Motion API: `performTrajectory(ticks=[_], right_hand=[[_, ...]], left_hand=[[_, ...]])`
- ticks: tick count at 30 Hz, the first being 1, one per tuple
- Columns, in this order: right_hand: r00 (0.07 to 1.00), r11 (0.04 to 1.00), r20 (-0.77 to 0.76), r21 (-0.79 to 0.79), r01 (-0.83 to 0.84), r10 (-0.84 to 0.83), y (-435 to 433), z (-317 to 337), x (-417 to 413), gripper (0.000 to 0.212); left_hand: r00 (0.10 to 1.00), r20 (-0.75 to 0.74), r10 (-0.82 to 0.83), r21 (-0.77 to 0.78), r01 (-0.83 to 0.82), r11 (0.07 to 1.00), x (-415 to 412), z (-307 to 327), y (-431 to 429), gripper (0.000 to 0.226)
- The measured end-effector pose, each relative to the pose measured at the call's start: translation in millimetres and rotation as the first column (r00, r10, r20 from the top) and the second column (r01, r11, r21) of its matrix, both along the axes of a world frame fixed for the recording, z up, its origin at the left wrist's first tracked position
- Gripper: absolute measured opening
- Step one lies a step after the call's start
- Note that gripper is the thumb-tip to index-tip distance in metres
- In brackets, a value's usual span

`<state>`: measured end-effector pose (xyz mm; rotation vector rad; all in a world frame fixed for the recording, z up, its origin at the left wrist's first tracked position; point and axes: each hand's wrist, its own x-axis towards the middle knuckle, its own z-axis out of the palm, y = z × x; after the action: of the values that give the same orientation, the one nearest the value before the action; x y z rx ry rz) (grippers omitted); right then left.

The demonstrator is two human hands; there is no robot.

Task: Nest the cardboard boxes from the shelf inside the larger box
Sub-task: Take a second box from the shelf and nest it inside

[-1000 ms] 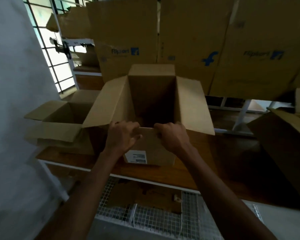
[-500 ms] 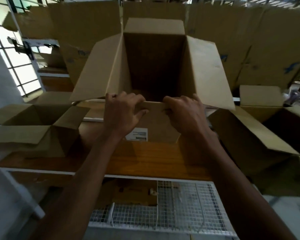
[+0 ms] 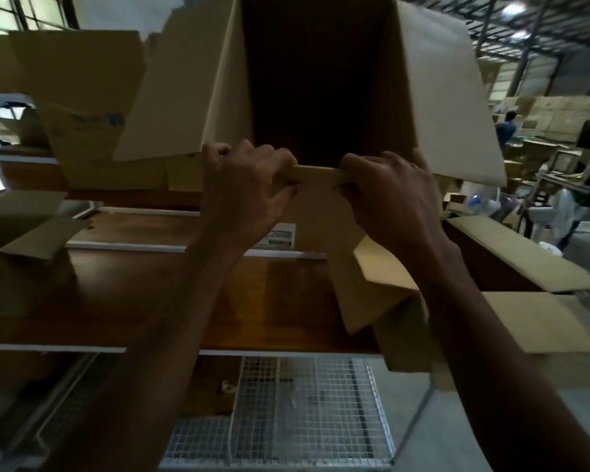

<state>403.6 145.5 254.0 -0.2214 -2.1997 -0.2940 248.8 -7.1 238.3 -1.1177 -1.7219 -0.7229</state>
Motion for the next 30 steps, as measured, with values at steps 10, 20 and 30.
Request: performTrajectory(ticks=[10,20,30], right_hand=[[0.991,0.99,-0.039,0.053,0.133,-0.131,103.6,16.6,128.3,0.022],[0.973,0.972,-0.067,0.066,0.225,-0.22,172.7,8.7,185.5,0.017],[0.987,0.986,0.013,0.052,0.157,-0.158,299.2,-16.7,215.8,0.016]], left_hand=[[0.987,-0.074,-0.142,0.092,0.149,0.985,109.4,17.3,126.0,0.023],[0.966,-0.092,-0.241,0.108,0.25,0.962,157.0,5.7,212.0,0.021],[0.988,0.008,-0.157,0.051,0.156,0.986,199.7,-23.2,323.8,0.019]])
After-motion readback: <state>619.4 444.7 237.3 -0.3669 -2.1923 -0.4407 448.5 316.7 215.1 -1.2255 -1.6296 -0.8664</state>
